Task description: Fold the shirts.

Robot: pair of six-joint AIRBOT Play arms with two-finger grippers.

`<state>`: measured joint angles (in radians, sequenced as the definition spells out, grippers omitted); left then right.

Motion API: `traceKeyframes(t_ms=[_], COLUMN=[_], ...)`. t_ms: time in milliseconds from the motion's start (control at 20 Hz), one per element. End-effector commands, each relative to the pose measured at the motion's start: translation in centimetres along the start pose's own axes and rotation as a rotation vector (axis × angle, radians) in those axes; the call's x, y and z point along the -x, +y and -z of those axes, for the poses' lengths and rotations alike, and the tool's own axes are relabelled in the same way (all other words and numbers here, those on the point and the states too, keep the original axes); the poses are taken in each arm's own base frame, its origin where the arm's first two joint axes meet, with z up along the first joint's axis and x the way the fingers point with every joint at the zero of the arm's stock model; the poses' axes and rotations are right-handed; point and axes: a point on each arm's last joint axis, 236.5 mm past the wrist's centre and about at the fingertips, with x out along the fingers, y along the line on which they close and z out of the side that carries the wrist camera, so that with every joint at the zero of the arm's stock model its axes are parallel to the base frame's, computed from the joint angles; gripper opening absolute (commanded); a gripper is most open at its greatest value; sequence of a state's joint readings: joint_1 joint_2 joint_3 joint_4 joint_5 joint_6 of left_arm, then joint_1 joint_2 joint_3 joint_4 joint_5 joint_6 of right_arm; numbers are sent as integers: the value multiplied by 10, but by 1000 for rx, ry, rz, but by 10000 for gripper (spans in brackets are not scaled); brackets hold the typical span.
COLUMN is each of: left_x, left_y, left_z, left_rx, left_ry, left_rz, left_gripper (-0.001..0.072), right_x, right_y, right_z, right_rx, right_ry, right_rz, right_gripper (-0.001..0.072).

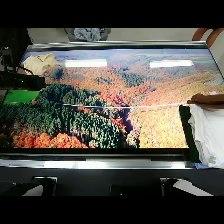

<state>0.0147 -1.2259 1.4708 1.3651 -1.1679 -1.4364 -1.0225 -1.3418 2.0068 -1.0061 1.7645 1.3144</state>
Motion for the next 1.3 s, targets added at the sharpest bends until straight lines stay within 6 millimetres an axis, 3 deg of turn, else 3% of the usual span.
traceKeyframes(t_ms=[0,50,150,300,400,550,800,850,900,950,1000,1050,1100,1150,1200,1250], left_x=[0,0,0,0,0,0,0,0,0,0,0,1,4,10,18,27], left_y=[0,0,-1,-1,-1,-1,-1,-3,-4,-5,-7,-9,-12,-14,-7,6], left_z=[0,0,0,0,0,1,1,1,0,0,0,-2,-6,-14,-25,-39], left_rx=[0,0,-22,-22,-22,-22,-20,-18,-17,-19,-23,-27,-38,-82,-137,-169], left_ry=[-1,-1,1,1,1,3,3,2,2,2,1,-4,-16,-38,-61,-85], left_rz=[0,2,3,3,3,3,7,11,16,19,21,23,26,19,-43,-143], left_gripper=[27,27,27,27,27,27,27,27,27,27,27,27,26,25,24,23], right_x=[20,22,16,0,-25,-53,-59,-60,-62,-61,-55,-44,-29,-4,25,52], right_y=[-41,-47,-67,-97,-98,-110,-119,-121,-124,-123,-124,-128,-126,-115,-91,-50], right_z=[34,41,81,191,236,260,254,252,246,238,217,179,130,62,1,-54], right_rx=[-68,-57,-75,-125,-167,-173,-136,-133,-109,-54,13,68,129,209,304,429], right_ry=[103,121,238,545,619,626,588,578,554,538,485,372,210,-23,-234,-425], right_rz=[190,221,295,395,378,391,409,414,417,402,409,447,483,522,550,557], right_gripper=[51,51,51,52,52,51,60,226,535,715,702,702,699,688,669,668])
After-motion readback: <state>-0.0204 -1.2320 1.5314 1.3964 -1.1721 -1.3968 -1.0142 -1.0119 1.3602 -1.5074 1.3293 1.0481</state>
